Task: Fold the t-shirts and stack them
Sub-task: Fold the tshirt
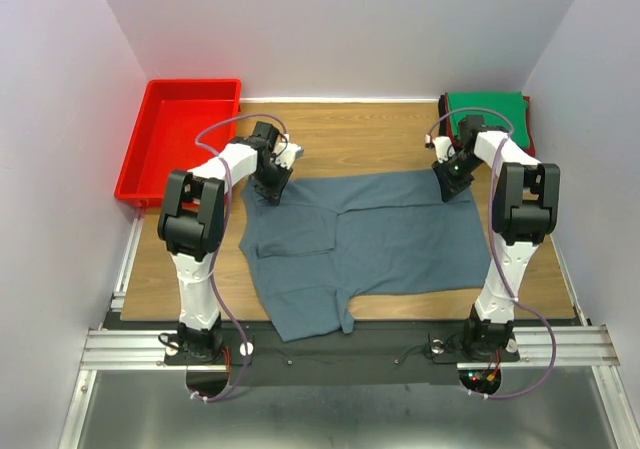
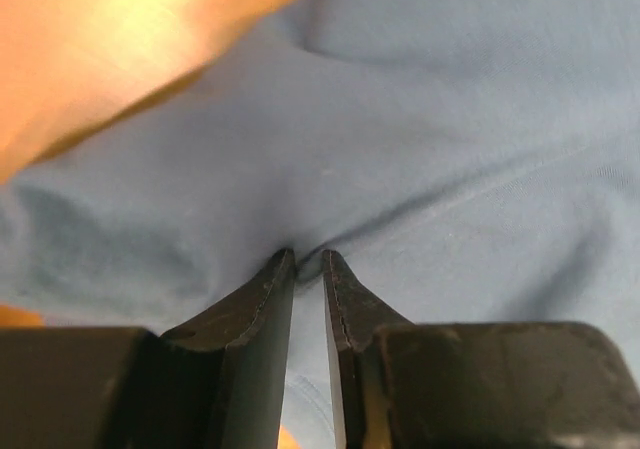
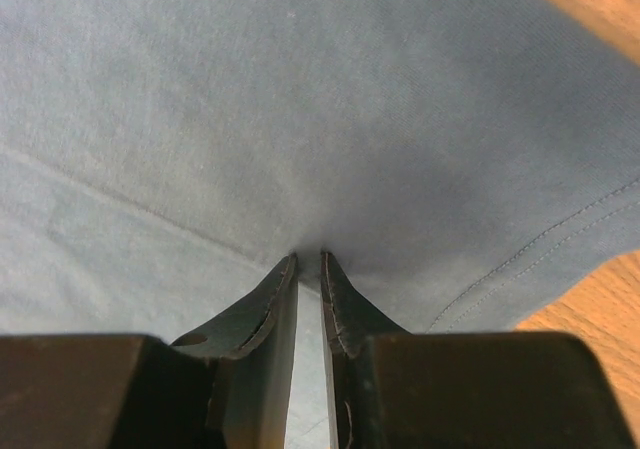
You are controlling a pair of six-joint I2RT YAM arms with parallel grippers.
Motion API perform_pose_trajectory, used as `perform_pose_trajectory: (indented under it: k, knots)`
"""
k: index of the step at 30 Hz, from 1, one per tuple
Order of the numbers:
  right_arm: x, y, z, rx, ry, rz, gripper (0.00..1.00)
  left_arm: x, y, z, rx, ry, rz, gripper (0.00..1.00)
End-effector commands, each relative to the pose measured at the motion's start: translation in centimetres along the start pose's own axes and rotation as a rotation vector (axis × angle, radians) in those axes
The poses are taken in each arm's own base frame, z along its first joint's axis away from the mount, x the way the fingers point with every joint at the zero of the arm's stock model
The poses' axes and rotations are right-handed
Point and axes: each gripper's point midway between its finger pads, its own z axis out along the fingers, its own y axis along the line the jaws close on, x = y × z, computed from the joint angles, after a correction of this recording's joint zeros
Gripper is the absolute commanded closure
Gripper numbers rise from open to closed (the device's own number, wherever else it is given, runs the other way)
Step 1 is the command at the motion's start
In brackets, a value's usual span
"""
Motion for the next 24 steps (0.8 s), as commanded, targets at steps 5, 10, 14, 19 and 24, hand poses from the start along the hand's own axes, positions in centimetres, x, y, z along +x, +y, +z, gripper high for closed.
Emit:
perform_pose_trajectory:
  k: [5,10,14,19,24]
  knots:
    - [-1.3,-1.9,2.4,0.038,-0.012,0.084,0.79,-5.3,7.6,2.0,-0.126,-0.038,-0.047,0.76]
    - [-4.0,-4.7,4.4,0.087,-0.039,0.116,0.78,-9.4,10.2,2.7,-0.148,-0.086,-0.026,0.76]
    - [-6.8,-6.2,4.2,0.106,-0.102,0.116,0.77,-12.7,11.3,1.7,-0.163,-0.149,-0.002,0.75]
    - [-8.4,-4.8,1.6,0.065,-0.17,0.09,0.69,-14.5,10.5,-1.9,-0.136,-0.239,0.036,0.62]
    - [-8.3,-0.7,-5.3,0.023,-0.259,-0.01,0.62,-14.4,5.7,-9.5,0.009,-0.384,0.122,0.5]
